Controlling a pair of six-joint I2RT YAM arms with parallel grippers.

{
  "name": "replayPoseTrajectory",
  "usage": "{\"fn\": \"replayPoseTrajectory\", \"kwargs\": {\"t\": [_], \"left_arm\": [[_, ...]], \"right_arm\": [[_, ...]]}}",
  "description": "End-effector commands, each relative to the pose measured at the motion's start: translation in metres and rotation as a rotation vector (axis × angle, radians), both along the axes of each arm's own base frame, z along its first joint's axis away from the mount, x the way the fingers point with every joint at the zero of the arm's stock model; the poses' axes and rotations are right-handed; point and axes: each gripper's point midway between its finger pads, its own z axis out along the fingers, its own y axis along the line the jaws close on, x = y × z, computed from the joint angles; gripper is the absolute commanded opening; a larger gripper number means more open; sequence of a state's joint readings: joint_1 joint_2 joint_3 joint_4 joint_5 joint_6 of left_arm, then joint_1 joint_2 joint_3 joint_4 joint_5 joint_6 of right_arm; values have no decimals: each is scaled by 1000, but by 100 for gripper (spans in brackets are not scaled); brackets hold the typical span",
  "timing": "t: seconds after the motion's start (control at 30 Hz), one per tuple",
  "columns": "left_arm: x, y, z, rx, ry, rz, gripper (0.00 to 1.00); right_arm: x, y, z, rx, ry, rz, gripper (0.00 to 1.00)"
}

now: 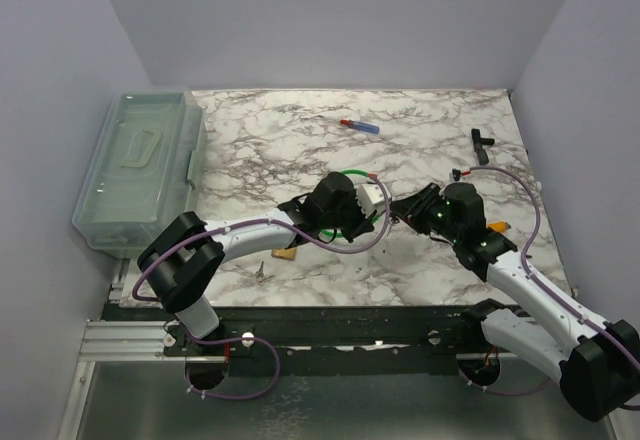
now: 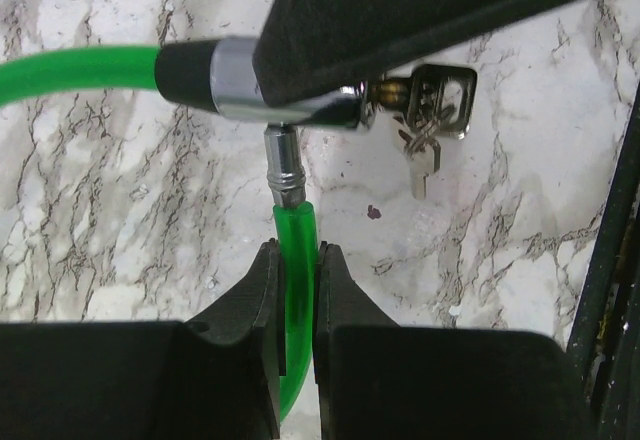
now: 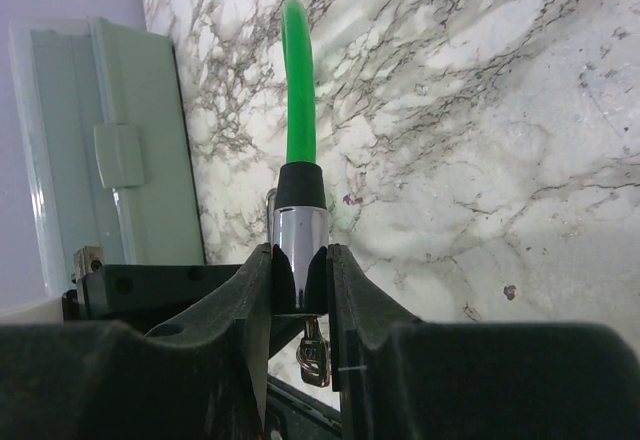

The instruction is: Unlock with the key

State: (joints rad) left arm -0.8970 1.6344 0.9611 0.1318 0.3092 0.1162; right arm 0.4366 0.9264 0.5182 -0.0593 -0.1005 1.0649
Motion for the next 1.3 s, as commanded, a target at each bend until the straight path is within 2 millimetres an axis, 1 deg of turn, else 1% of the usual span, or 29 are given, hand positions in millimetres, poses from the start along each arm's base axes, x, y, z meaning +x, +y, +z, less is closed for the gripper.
{"fn": "replayPoseTrajectory", "kwargs": {"t": [0.0, 0.13, 0.2, 0.27, 0.3, 0.37, 0.43, 0.47, 0.57, 0.7, 0.77, 0.87, 1.0, 1.1, 1.17, 1.2, 1.27], "left_arm": [[2, 3, -1, 50, -37, 1, 0], [4, 3, -4, 65, -33, 18, 0], [6, 2, -3, 64, -33, 30, 0], [8, 3, -4, 69, -36, 36, 0], [8, 3, -3, 71, -40, 36, 0], [9, 5, -3, 83, -48, 38, 0], [10, 9, -3, 104, -64, 36, 0], [11, 12, -4, 120, -73, 35, 0], [11, 20, -7, 170, -117, 7, 0], [15, 38, -9, 243, -198, 6, 0], [26, 50, -10, 294, -256, 48, 0], [39, 66, -8, 355, -326, 110, 0], [54, 80, -4, 391, -386, 183, 0], [73, 95, -3, 427, -457, 270, 0], [86, 108, -6, 472, -489, 319, 0], [92, 115, -11, 502, -495, 342, 0], [106, 128, -17, 548, -506, 377, 0]], "right_arm": [[9, -5, 28, 9, -89, -34, 0], [8, -3, 32, 20, -104, -28, 0], [7, 0, 31, 35, -99, -14, 0], [5, 3, 23, 42, -74, 0, 0], [7, 5, 26, 54, -90, 4, 0], [8, 4, 26, 51, -94, 0, 0], [10, -1, 27, 22, -108, -19, 0], [14, -4, 31, 5, -127, -36, 0], [22, -20, 33, -60, -142, -81, 0], [37, -47, 42, -89, -165, -134, 0], [42, -60, 45, -92, -170, -157, 0], [47, -72, 44, -93, -164, -175, 0], [48, -83, 37, -100, -148, -197, 0], [48, -99, 28, -106, -130, -229, 0], [48, -114, 23, -101, -117, -261, 0], [49, -121, 20, -94, -110, -273, 0], [48, -128, 14, -74, -97, -283, 0]]}}
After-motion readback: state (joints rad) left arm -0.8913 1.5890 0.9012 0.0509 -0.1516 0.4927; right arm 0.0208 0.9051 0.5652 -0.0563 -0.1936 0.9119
